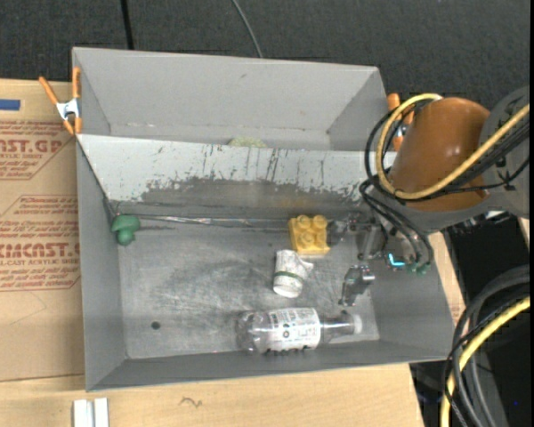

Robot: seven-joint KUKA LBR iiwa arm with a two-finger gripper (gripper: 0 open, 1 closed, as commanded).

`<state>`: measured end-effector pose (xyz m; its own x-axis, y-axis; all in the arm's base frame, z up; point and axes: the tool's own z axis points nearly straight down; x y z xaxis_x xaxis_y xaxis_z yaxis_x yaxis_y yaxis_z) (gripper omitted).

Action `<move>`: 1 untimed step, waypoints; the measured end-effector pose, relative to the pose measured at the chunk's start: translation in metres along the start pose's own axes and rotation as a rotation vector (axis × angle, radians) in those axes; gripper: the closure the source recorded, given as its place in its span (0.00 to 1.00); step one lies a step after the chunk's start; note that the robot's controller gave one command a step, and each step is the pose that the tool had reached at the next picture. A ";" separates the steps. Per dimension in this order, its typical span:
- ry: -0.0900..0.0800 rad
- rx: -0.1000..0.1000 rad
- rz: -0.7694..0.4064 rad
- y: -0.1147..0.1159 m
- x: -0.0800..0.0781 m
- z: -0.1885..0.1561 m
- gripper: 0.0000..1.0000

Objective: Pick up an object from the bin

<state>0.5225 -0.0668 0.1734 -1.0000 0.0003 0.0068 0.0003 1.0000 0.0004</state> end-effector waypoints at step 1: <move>-0.008 0.001 -0.001 0.000 -0.002 -0.004 0.00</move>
Offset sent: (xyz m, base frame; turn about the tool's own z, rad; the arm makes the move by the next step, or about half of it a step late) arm -0.0085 0.0406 -0.0937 -0.1340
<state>0.5243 -0.0666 0.1779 -1.0000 -0.0006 -0.0010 -0.0006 1.0000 -0.0004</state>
